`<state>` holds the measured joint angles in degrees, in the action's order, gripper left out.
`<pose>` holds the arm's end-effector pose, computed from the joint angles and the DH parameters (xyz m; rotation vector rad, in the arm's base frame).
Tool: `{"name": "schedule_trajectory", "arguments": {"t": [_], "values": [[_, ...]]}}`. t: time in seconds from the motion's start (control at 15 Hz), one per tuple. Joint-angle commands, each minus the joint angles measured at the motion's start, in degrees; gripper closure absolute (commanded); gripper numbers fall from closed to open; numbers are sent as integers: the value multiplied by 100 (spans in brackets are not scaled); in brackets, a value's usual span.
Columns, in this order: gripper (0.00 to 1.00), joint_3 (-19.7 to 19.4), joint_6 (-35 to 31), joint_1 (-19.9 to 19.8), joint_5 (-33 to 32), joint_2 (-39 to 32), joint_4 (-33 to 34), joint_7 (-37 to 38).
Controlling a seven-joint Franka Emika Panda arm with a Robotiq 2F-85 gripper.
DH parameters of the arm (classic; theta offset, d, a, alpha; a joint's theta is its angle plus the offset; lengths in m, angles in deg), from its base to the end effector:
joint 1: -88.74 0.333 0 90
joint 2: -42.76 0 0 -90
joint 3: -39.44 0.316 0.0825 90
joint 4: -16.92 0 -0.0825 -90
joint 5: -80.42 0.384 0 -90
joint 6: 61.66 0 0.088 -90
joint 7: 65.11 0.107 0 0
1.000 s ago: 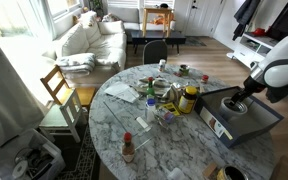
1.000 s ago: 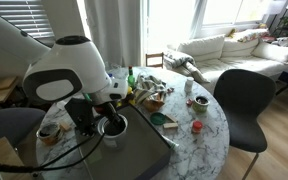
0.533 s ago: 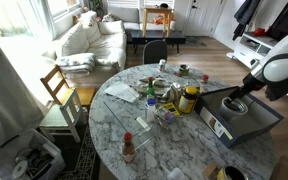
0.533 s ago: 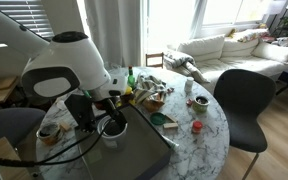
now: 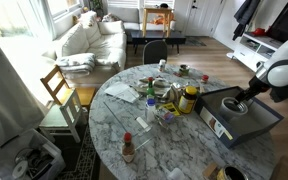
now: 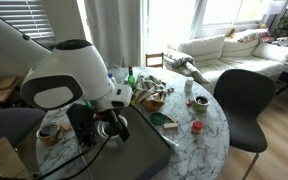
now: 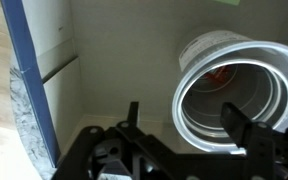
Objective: Pick up the red ketchup sachet from the table and put it in the silver cup, pick up the red ketchup sachet from the table and put it in the clear cup, pick up the silver cup and put it in the clear cup, pick up both the silver and clear cup and put them in the clear storage container
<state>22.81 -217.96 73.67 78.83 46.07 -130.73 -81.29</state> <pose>0.3950 -0.2419 0.3018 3.0233 -0.3766 0.2903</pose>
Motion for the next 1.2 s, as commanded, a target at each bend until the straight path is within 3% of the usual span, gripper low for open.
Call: {"name": "schedule_trajectory", "arguments": {"t": [0.0, 0.2, 0.47, 0.87, 1.13], "values": [[47, 14, -85, 4, 62, -295, 44, -20], [73, 33, -29, 0, 162, -387, 72, -91], [100, 37, 195, -28, 61, -255, 110, -28], [98, 19, 1016, -29, -48, 280, 250, -50], [98, 114, 1803, 62, -217, 1187, 356, -80]]}}
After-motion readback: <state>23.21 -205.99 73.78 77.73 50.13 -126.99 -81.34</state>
